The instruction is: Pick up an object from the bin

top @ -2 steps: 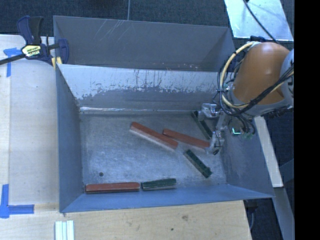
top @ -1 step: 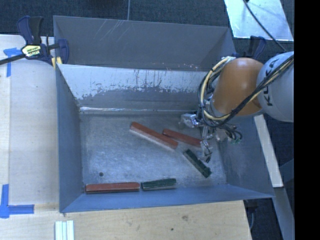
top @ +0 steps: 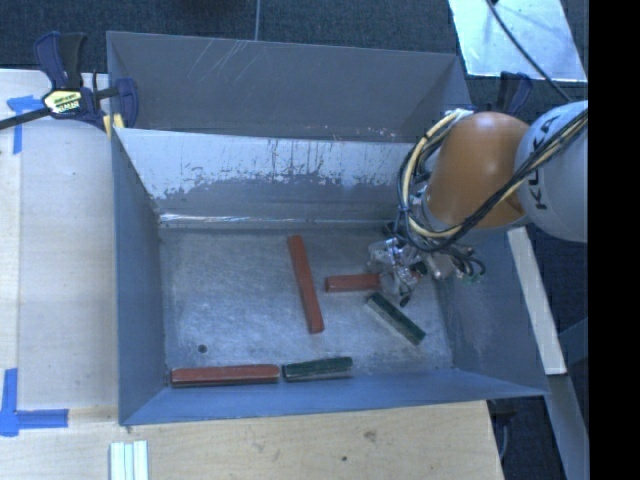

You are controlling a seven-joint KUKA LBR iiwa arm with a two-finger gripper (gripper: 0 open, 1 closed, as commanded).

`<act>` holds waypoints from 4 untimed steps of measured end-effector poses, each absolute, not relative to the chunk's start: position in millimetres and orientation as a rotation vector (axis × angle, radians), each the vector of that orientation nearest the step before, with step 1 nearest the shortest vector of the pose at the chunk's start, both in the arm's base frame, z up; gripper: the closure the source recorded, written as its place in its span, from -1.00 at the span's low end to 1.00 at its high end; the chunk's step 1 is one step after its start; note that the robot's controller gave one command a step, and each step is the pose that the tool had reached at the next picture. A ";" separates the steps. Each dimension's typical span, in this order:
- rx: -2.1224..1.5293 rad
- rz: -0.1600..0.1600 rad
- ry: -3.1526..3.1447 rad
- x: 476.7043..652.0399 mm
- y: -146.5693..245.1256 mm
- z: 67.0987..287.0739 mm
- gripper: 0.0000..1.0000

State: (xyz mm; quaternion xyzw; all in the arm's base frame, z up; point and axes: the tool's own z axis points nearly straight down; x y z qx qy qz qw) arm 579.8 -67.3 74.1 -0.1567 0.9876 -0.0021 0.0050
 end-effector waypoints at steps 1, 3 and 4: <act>-0.541 -0.008 3.084 577.1 -28.5 74.7 1.00; -0.562 -0.001 3.087 571.8 -18.7 179.2 -1.00; -0.648 0.004 3.077 568.1 1.9 65.9 -1.00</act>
Offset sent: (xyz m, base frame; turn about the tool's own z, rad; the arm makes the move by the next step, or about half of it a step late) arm -0.0068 0.0401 -0.0041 -0.0316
